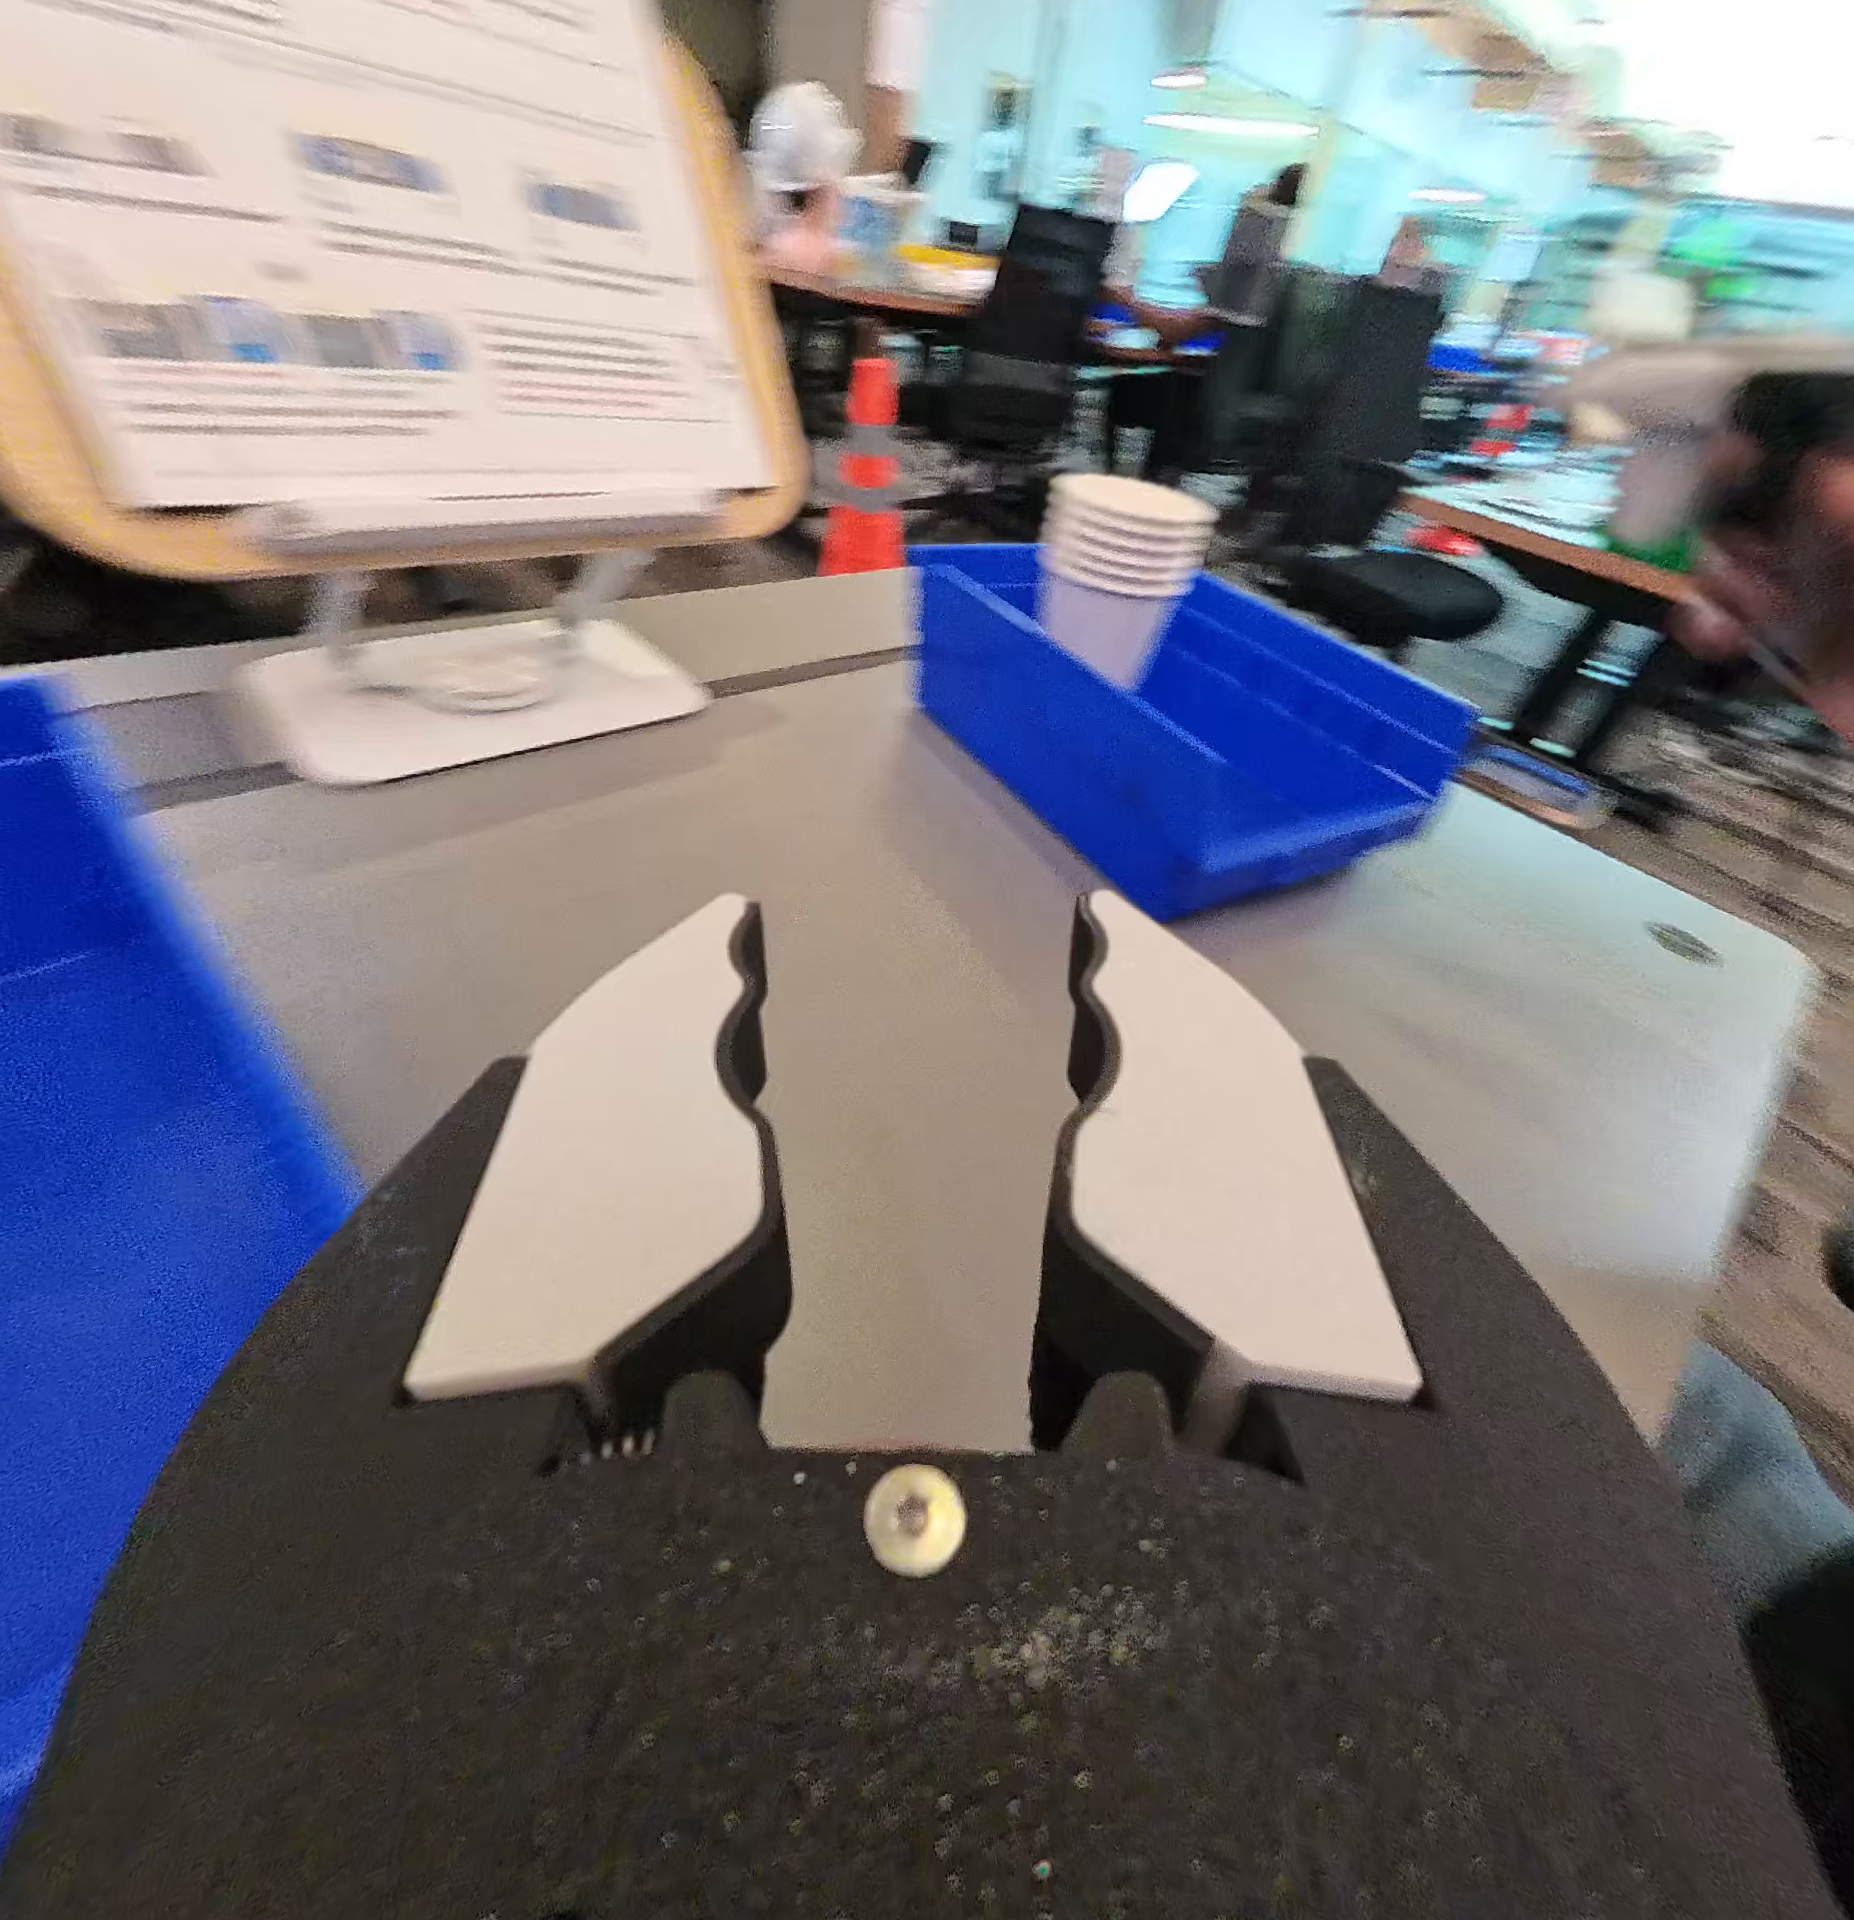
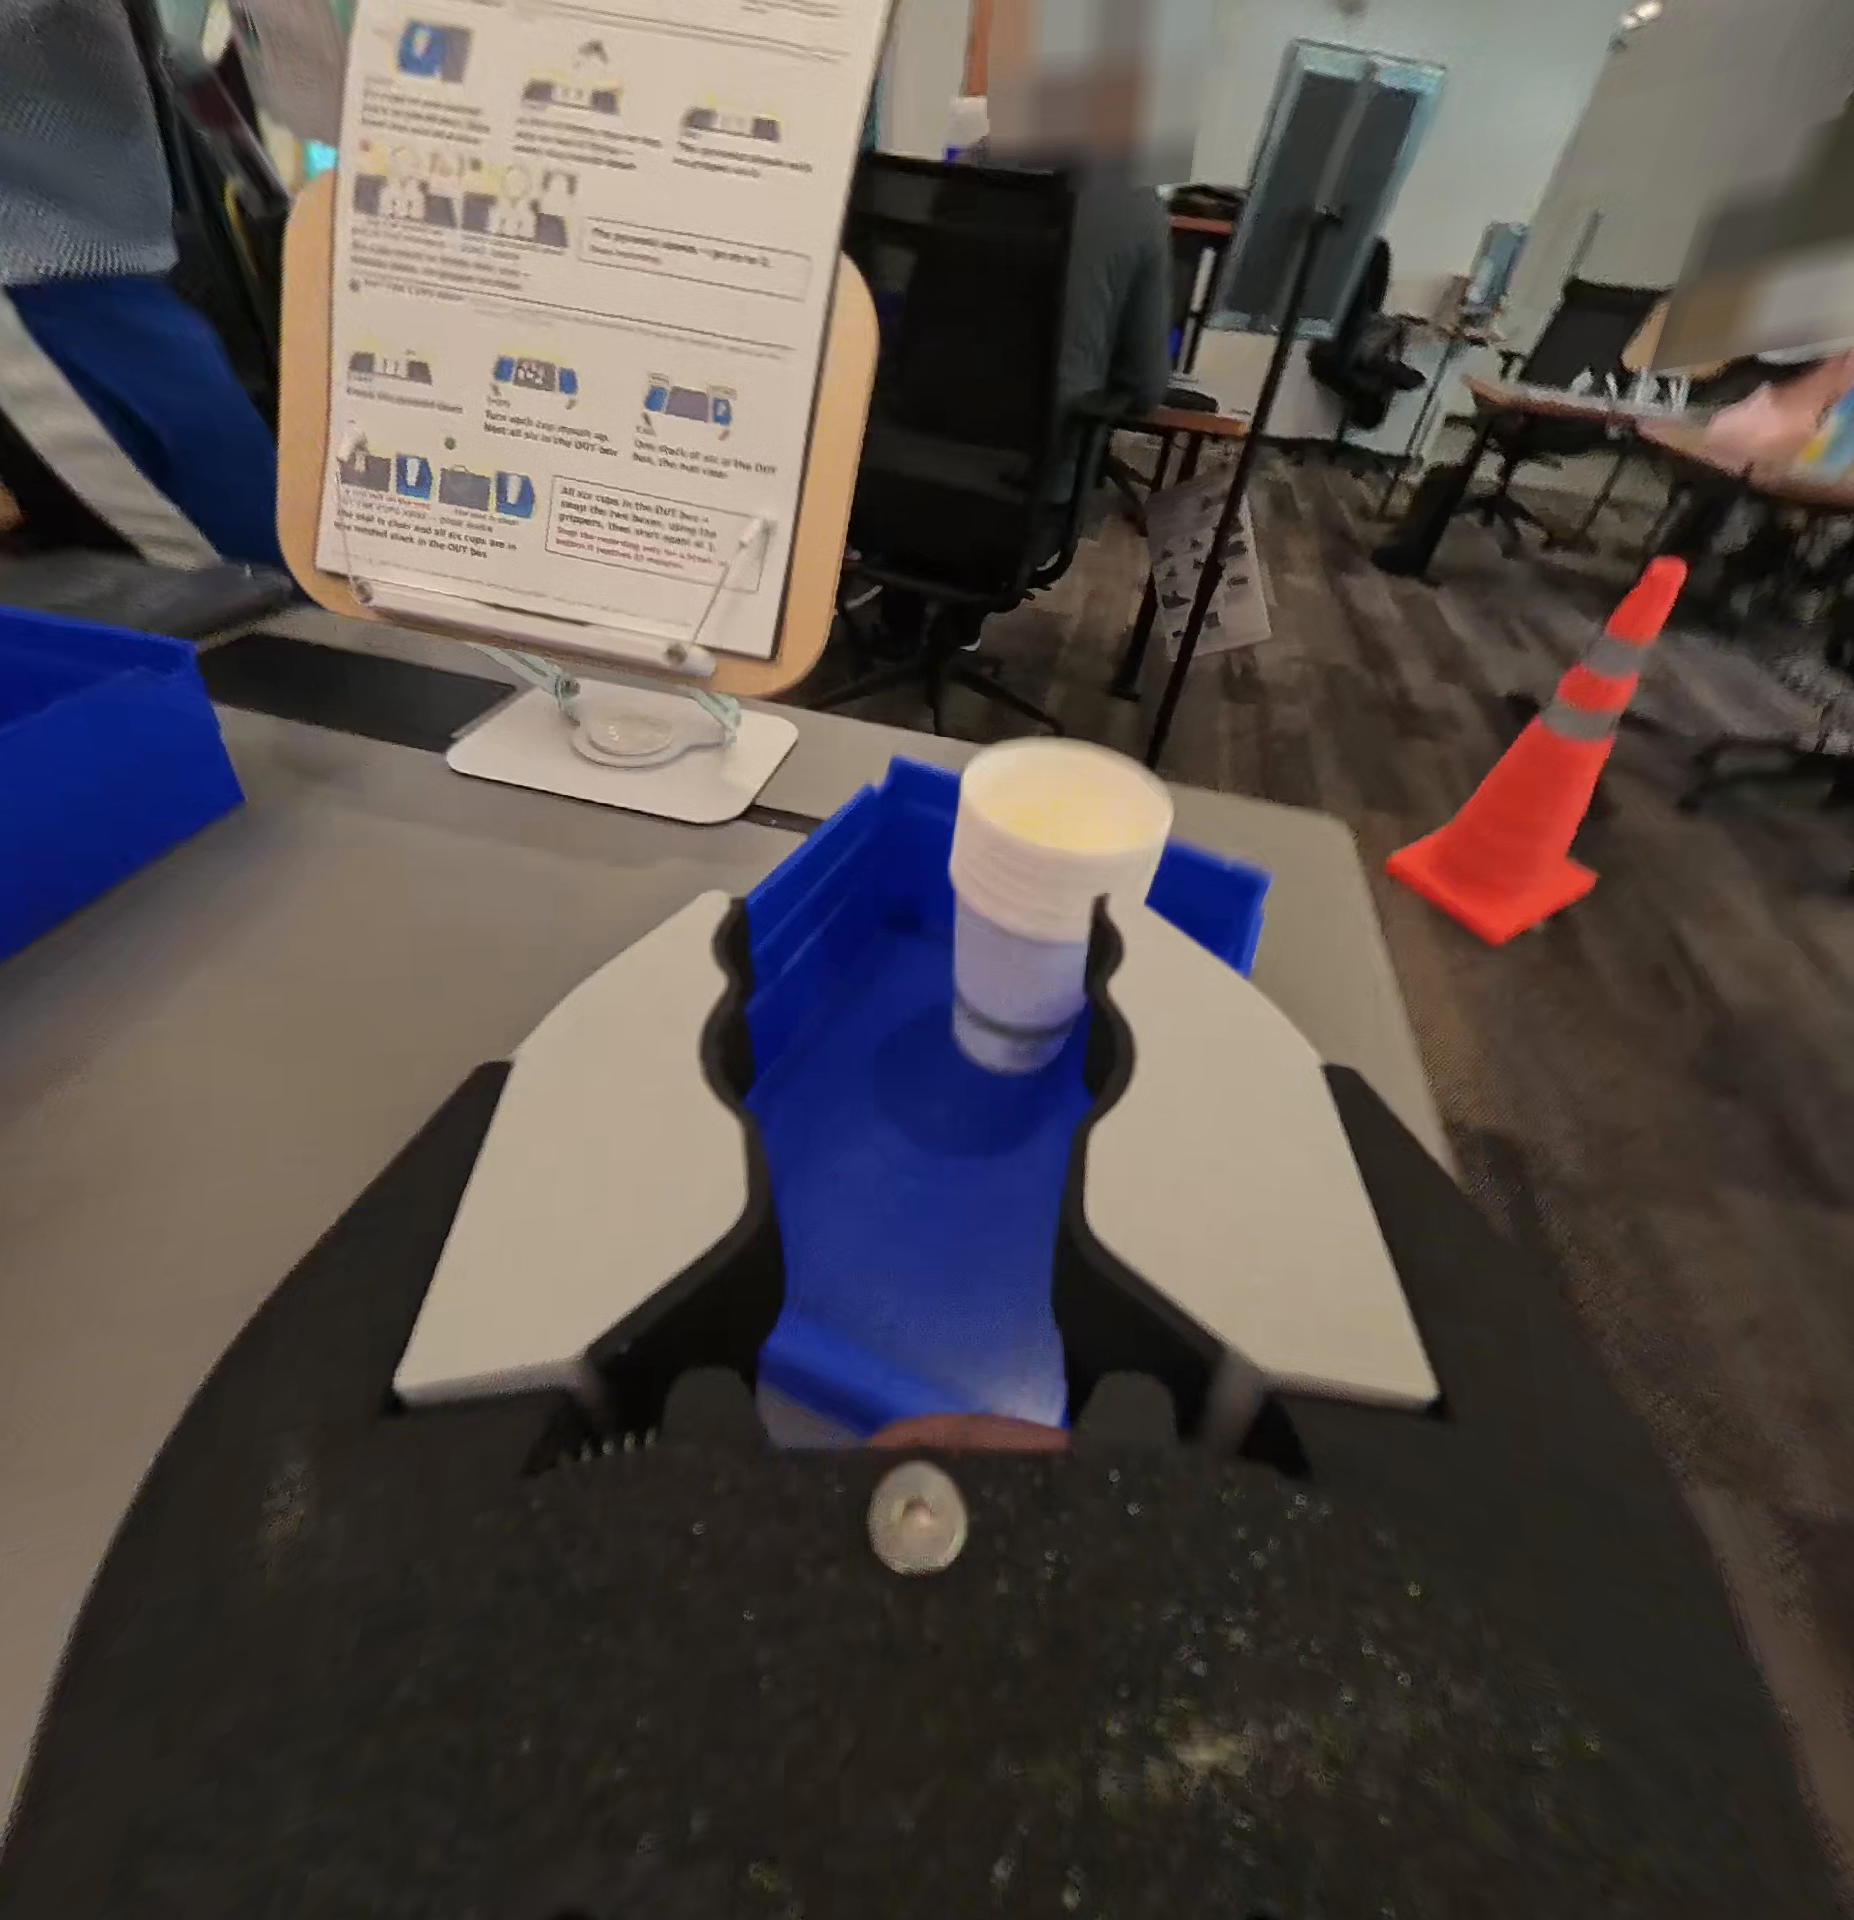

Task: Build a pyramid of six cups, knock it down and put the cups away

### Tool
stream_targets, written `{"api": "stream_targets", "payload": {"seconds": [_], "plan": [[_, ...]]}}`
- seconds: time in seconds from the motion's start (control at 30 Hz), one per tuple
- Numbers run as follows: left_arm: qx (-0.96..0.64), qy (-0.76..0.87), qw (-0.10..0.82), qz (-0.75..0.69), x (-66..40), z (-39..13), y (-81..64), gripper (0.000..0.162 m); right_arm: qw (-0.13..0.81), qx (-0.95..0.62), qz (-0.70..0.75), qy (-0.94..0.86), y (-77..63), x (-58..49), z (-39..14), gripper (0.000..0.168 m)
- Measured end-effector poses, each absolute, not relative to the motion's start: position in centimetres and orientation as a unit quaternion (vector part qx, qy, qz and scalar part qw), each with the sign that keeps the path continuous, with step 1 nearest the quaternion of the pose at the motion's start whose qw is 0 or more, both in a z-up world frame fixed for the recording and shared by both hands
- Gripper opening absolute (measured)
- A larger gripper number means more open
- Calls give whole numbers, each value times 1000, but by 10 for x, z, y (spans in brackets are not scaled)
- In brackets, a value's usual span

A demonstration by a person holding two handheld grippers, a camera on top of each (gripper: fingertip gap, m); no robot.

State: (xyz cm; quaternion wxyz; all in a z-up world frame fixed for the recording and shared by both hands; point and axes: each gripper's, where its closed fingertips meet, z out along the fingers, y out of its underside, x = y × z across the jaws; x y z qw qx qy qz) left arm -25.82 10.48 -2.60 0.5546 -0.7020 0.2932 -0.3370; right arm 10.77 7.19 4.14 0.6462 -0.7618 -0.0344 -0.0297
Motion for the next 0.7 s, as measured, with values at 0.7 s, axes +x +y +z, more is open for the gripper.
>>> {"api": "stream_targets", "payload": {"seconds": [0.7], "plan": [[-793,135,587,-93,-383,-95,101,50,649,-746,-150,24,18,67,-81,72]]}}
